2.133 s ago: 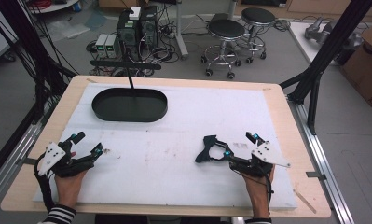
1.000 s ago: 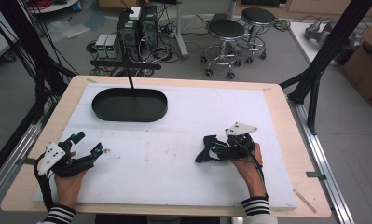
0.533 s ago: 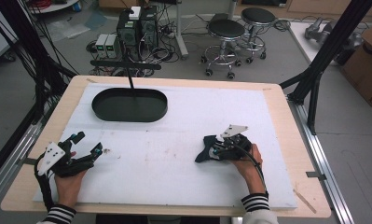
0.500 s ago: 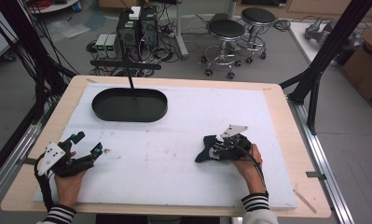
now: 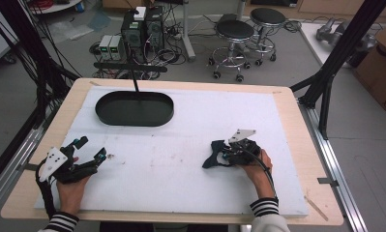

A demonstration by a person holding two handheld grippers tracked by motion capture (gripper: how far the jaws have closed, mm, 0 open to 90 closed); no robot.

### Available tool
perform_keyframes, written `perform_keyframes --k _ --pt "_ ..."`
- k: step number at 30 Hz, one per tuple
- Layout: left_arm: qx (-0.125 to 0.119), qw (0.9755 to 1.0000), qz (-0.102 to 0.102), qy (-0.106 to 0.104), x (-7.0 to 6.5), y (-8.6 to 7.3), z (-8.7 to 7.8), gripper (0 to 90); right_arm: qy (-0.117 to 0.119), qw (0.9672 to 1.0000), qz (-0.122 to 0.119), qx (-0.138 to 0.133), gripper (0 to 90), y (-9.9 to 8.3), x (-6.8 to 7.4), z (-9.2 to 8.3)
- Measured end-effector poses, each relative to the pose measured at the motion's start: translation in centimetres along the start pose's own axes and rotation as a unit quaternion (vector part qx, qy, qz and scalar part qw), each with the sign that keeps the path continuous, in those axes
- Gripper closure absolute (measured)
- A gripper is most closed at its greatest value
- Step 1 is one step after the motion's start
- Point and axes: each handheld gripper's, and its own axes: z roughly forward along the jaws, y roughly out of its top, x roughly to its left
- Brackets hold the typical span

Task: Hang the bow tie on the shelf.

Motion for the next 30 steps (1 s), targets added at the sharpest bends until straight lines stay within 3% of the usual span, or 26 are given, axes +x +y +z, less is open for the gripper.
perform_keyframes --k 8,12,20,30 --pt "0.0 1.0 0.001 0.0 0.0 0.0 0.0 17.9 0.003 1.0 0.008 -0.001 62.4 0.0 -0.2 0.1" --pt "0.0 1.0 0.0 0.0 0.0 0.0 0.0 17.9 0.0 1.0 -0.001 0.003 62.5 0.1 -0.1 0.1" --pt "-0.001 1.0 -0.001 0.0 0.0 0.0 0.0 17.9 0.024 0.9982 -0.013 0.054 60.3 1.5 -0.5 0.2" --pt "-0.001 1.0 -0.003 0.001 0.0 0.0 0.0 17.9 0.036 0.9959 -0.024 0.079 64.8 2.3 -0.6 0.3"
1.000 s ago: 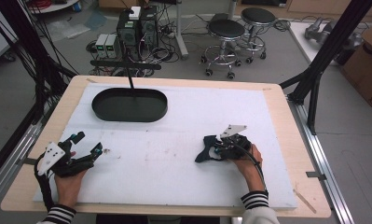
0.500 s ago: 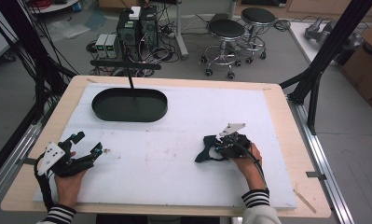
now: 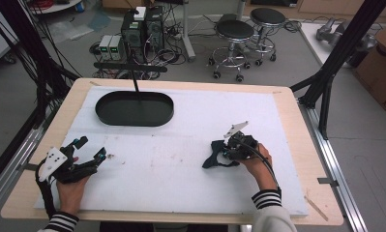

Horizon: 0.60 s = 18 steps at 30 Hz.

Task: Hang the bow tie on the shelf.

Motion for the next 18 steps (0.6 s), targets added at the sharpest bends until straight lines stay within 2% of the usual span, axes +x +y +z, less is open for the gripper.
perform_keyframes --k 4,7,11,13,14,18 --pt "0.0 1.0 0.0 0.0 0.0 0.0 0.0 17.9 0.008 0.9999 -0.007 0.014 65.4 0.3 -0.2 0.1" --pt "0.0 1.0 0.0 0.0 0.0 0.0 0.0 17.9 0.007 0.9995 -0.017 0.026 69.0 0.7 -0.1 0.2" --pt "0.0 1.0 0.0 0.0 0.0 0.0 0.0 17.9 0.005 0.999 -0.016 0.04 77.4 1.2 -0.2 0.2" --pt "0.0 1.0 -0.001 0.0 0.0 0.0 0.0 17.9 0.016 0.9986 -0.008 0.049 82.8 1.4 -0.3 0.3" --pt "0.0 1.0 -0.001 0.0 0.0 0.0 0.0 17.9 0.009 0.9986 -0.009 0.05 85.7 1.5 -0.3 0.3" --pt "0.0 1.0 0.0 0.0 0.0 0.0 0.0 17.9 0.01 0.9986 -0.006 0.052 87.6 1.5 -0.3 0.3"
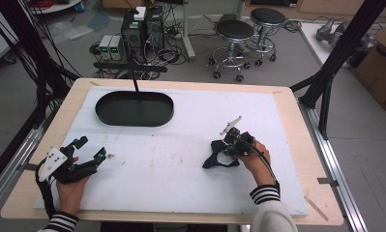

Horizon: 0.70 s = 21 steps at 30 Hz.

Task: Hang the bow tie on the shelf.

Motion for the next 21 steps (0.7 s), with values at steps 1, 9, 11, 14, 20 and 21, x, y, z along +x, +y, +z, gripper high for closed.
perform_keyframes --k 1,9,11,14,20,21 --pt "0.0 1.0 0.0 0.0 0.0 0.0 0.0 17.9 -0.001 1.0 0.002 0.001 87.7 0.0 0.0 0.0" --pt "0.0 1.0 0.0 0.0 0.0 0.0 0.0 17.9 0.007 0.9997 0.019 -0.011 88.0 0.0 -0.1 -0.4" --pt "0.0 1.0 0.0 0.0 0.0 0.0 0.0 17.9 0.012 0.9994 0.024 -0.02 88.0 -0.1 -0.1 -0.6" --pt "0.0 1.0 0.0 0.0 0.0 0.0 0.0 17.9 0.018 0.9985 0.036 -0.036 88.0 0.0 -0.2 -0.9" --pt "0.0 1.0 0.0 0.0 0.0 0.0 0.0 17.9 0.023 0.9962 0.045 -0.07 88.1 0.1 -0.2 -1.5" --pt "0.0 1.0 0.0 0.0 0.0 0.0 0.0 17.9 0.023 0.9949 0.05 -0.084 88.0 0.2 -0.2 -1.8"
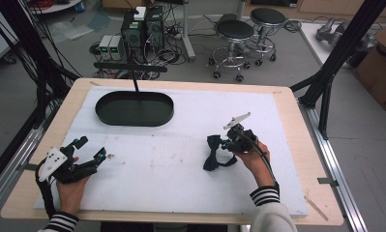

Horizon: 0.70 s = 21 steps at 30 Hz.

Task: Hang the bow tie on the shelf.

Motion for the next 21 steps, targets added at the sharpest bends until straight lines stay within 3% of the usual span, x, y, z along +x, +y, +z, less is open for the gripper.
perform_keyframes --k 11,18,21 --pt "0.0 1.0 0.0 0.0 0.0 0.0 0.0 17.9 -0.005 0.9961 0.012 -0.087 88.2 0.5 0.1 -1.1" --pt "0.0 1.0 0.0 0.0 0.0 0.0 0.0 18.0 -0.025 0.9902 0.022 -0.135 88.2 1.1 0.4 -1.8" --pt "0.0 1.0 0.001 0.0 0.0 0.0 0.0 18.0 -0.035 0.9856 0.022 -0.164 88.3 1.6 0.7 -2.1"
